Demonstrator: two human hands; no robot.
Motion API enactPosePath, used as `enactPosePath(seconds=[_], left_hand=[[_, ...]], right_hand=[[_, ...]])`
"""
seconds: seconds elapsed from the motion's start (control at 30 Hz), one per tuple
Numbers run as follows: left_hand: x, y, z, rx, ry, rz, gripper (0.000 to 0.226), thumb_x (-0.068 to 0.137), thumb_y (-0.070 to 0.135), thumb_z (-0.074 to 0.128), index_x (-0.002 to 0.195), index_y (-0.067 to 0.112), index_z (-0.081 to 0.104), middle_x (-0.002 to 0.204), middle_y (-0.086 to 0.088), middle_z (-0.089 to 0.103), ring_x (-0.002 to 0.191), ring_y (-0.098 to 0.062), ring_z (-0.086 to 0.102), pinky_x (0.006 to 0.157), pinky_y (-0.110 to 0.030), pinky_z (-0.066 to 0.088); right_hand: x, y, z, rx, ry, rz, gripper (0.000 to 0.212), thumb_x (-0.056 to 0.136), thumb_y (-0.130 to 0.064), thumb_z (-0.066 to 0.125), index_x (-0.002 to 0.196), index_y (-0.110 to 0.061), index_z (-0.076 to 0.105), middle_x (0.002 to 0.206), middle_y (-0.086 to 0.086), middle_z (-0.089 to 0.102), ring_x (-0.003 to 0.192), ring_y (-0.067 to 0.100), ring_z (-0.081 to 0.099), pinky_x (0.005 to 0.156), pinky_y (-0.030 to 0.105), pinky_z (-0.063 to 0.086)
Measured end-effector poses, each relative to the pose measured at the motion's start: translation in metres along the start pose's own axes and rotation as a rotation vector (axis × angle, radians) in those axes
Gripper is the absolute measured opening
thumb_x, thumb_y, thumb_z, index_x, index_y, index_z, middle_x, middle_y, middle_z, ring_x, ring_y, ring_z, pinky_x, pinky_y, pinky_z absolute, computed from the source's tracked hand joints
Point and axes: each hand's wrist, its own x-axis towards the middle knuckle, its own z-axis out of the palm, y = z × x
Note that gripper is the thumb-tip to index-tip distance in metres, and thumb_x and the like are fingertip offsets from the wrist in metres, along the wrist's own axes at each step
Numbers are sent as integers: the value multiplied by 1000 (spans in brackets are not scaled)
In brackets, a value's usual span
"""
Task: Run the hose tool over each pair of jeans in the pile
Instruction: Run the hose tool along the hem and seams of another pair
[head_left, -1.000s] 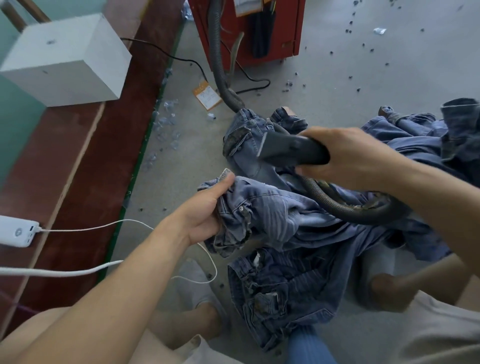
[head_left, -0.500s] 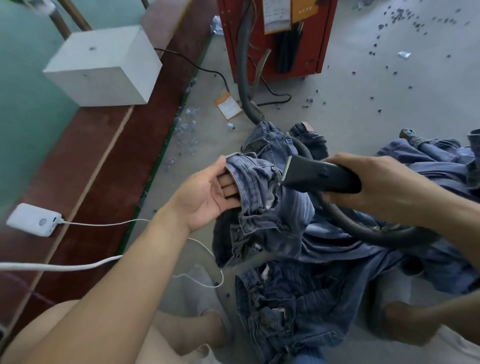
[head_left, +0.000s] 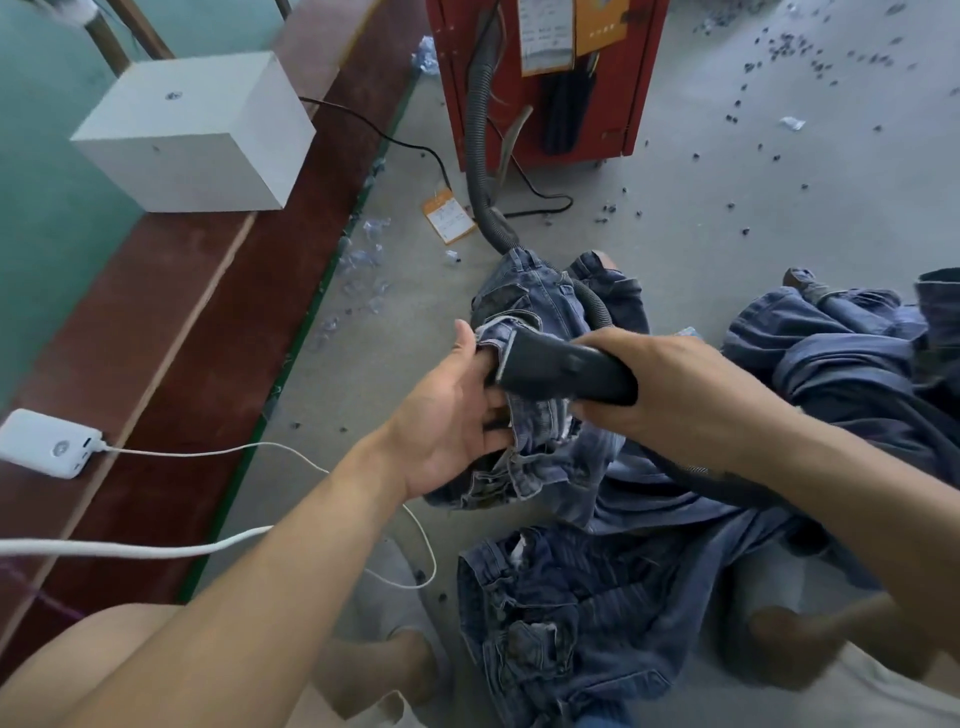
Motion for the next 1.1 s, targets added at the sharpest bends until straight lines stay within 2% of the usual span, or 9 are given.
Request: enactPosePath(seconds=[0.2,0.33,0.47,0.57,0.63,0.87,0.97,1.03,1.1], left_hand=[[0,-3,2,337,63,67,51,98,45,53,127,5,65,123,-18,70,117,-37,64,107,-53,49],[-4,-16,8,934,152,242,30,82,28,61,81,-1,55,72,8,51,67,-8,45,65,-24,38],[-3,-25,8,1256,80,426,18,81,20,60,73,4,62,99,-13,63,112,-30,49,99,-39,42],[-5,-29,5,1509,71,539,13,87,17,65,81,10,74,128,-11,66,150,-42,26,124,-55,15],[-7,-30,4,1597,85,561,14,88,20,65,90,16,78,140,-8,62,156,-38,15,124,-62,5],[-6,-37,6,1734,87,675,30,90,31,53,95,22,81,141,-9,62,157,-38,16,121,-69,4],[-3,-29,-2,1480,152,487,34,92,33,53,93,12,80,132,-9,67,142,-29,42,119,-54,25],[-4,-17,-5,941,244,249,39,87,34,56,93,-1,73,104,-13,71,103,-23,62,98,-45,46],[-5,-12,-12,472,246,116,48,90,33,56,112,-8,65,107,-17,72,101,-31,67,96,-54,50]], right_hand=[[5,9,-29,120,41,133,24,82,-60,67,94,-45,52,73,-17,65,70,-10,59,53,24,39],[-2,13,-52,51,-188,108,23,79,-60,70,96,-49,59,70,-21,67,54,3,62,45,19,43],[-2,11,-44,99,-280,101,22,79,-55,73,97,-52,61,71,-16,70,54,4,64,49,18,47],[7,15,-38,276,-136,169,15,84,-47,77,90,-48,64,64,-6,71,48,7,63,45,17,45],[10,22,-46,344,-80,215,13,83,-46,78,90,-46,66,64,-2,72,49,10,65,46,18,48],[0,16,-40,44,-427,102,25,79,-52,78,99,-45,66,73,-13,71,56,4,66,53,18,50],[7,11,-29,155,-215,105,18,85,-43,79,94,-40,65,70,-15,70,53,3,63,49,14,46],[8,10,-36,298,-56,140,15,86,-44,77,92,-40,64,65,-10,69,47,3,60,45,15,44],[8,14,-48,352,17,151,13,85,-46,76,90,-45,64,62,-5,69,46,6,61,47,21,46]])
